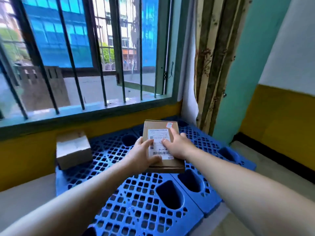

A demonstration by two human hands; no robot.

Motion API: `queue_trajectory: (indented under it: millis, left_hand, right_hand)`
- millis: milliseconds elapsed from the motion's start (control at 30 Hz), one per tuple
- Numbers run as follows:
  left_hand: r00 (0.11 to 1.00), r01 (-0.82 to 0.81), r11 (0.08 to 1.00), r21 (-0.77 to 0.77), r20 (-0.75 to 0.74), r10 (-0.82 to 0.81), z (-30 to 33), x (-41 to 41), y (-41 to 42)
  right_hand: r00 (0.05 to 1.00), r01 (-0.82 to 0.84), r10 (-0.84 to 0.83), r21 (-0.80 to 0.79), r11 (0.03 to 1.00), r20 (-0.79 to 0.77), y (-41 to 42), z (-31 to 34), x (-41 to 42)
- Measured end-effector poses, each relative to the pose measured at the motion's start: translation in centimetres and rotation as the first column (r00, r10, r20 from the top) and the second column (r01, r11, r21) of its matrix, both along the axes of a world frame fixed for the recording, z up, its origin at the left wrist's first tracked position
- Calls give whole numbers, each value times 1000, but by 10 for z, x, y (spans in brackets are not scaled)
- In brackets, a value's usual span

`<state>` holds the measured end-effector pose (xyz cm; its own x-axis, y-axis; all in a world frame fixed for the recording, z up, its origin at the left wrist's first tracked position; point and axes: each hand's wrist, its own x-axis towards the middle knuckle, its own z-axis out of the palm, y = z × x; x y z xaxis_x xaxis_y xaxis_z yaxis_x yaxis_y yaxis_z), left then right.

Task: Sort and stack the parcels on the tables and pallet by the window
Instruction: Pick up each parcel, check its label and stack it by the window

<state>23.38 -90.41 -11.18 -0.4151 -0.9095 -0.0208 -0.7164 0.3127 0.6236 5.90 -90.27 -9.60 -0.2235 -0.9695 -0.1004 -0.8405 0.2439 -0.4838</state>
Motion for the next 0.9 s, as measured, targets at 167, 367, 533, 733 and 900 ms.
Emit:
queue_trajectory:
  millis: [167, 367, 533, 733, 900]
  left_hand:
    - [988, -151, 987, 57, 35, 150, -20, 36, -50]
    - [938, -336, 928, 159, 148, 314, -33, 75, -109]
    - [900, -410, 882, 232, 262, 350, -44, 103, -134]
    - [824, -342, 923, 178, 529, 203, -68, 128, -147]
    - [588, -202, 968, -148, 772, 240, -92, 136, -147]
  right_hand:
    - [985, -169, 168, 48, 984, 33, -81, -24, 38]
    - [925, -378, 375, 94, 921, 56, -175, -50, 84]
    - [885, -456, 428, 155, 876, 182, -230, -83, 125]
    - [887, -433, 386, 164, 887, 255, -258, -121, 155]
    - [889, -424, 385, 131, 896, 248, -265, -137, 172]
